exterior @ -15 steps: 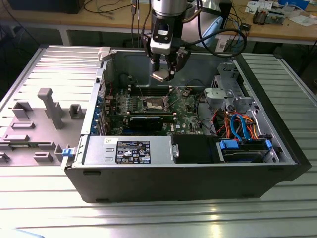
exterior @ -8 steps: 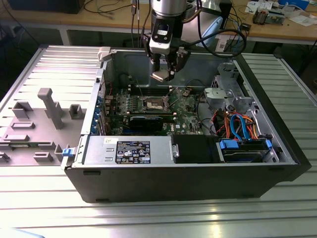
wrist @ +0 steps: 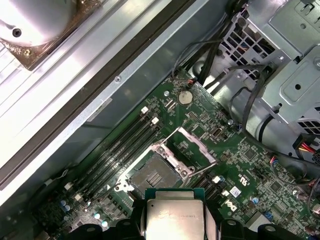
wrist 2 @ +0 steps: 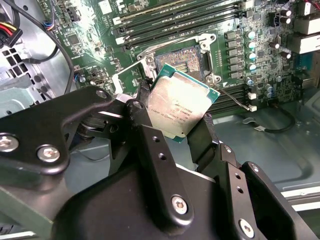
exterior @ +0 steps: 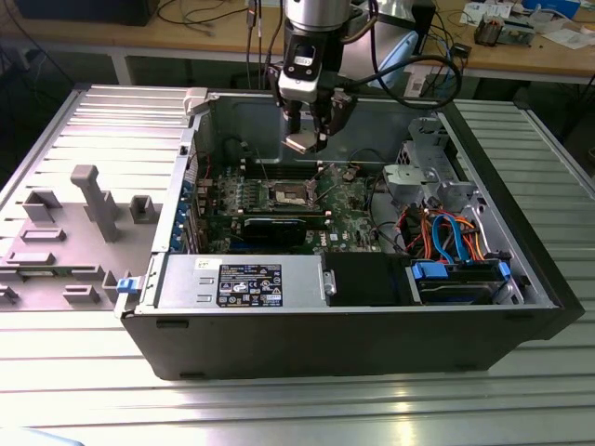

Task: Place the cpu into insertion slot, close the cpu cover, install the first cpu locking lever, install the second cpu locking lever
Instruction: 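Place the cpu into insertion slot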

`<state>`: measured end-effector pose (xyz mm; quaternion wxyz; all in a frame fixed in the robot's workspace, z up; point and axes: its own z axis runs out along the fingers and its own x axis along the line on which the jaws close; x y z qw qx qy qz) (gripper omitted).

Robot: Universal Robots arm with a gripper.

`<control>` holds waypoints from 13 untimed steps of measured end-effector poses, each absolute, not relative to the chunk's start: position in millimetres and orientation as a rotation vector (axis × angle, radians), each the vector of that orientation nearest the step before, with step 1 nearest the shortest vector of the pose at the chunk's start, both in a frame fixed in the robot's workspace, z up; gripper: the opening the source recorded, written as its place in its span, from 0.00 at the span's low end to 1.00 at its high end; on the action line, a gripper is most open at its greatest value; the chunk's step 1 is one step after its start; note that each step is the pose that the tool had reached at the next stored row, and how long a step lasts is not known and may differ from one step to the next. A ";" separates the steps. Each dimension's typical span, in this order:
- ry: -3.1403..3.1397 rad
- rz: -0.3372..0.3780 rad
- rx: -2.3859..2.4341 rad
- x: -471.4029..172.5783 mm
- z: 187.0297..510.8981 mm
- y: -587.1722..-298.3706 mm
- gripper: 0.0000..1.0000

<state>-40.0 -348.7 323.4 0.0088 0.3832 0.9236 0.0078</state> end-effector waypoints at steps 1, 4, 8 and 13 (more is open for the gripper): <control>2.884 0.024 1.201 -40.0 323.4 -348.7 0.55; 2.879 0.023 1.212 -40.0 323.3 -348.7 0.55; 2.872 0.022 1.227 -40.0 323.0 -348.7 0.55; 2.865 0.021 1.242 -40.0 322.9 -348.7 0.55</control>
